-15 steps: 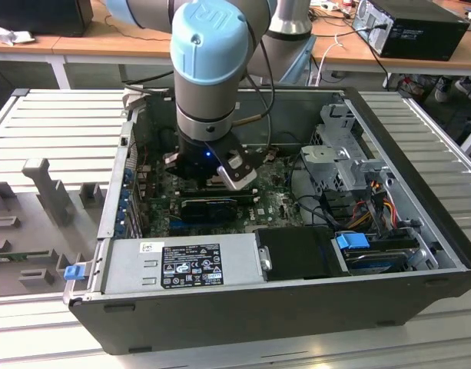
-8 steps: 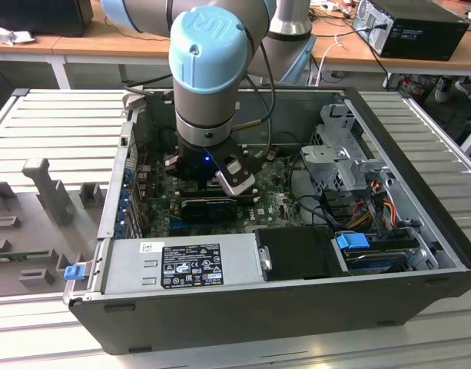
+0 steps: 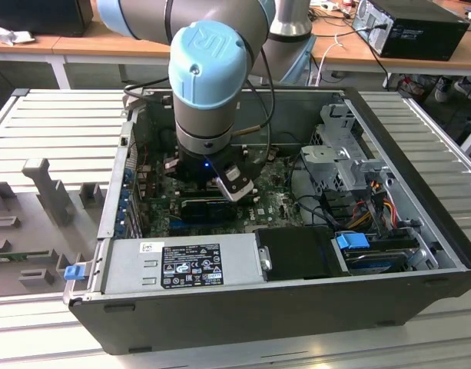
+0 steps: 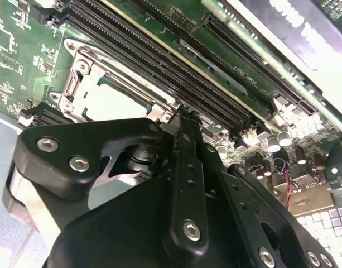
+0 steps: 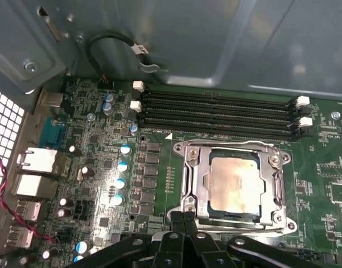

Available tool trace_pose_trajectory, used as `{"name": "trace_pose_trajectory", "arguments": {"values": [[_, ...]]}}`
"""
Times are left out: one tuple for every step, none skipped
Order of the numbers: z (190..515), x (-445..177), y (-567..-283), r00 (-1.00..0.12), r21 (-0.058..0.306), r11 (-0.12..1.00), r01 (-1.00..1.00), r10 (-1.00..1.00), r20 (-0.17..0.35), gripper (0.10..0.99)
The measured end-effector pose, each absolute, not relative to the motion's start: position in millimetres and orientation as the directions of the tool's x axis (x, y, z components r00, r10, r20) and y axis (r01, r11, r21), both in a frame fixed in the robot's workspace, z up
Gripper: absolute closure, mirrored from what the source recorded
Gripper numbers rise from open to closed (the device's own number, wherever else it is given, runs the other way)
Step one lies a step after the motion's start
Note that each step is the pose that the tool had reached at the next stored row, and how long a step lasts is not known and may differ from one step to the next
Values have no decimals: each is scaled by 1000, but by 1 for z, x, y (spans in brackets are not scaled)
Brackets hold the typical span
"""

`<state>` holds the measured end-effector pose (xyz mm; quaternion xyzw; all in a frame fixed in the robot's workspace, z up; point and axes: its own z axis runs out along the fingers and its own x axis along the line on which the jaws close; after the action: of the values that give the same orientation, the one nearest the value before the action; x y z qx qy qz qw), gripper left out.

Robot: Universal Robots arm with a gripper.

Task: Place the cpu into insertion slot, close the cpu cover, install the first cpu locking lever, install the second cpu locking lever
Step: 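Install the second cpu locking lever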

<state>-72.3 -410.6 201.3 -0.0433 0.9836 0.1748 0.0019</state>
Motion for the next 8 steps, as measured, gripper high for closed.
{"name": "trace_pose_trajectory", "arguments": {"values": [[200,-72,-411,-996,347,934,-86,-84,-19,980],[199,-72,-411,-996,351,932,-86,-84,-19,980],[199,-72,-411,-996,353,932,-86,-84,-20,980],[198,-72,-411,-996,355,931,-86,-84,-20,980],[197,-72,-411,-996,358,930,-86,-84,-20,980],[196,-73,-411,-996,362,928,-86,-84,-21,980],[195,-73,-411,-996,364,927,-86,-84,-21,980],[194,-73,-411,-996,368,926,-86,-84,-21,980]]}}
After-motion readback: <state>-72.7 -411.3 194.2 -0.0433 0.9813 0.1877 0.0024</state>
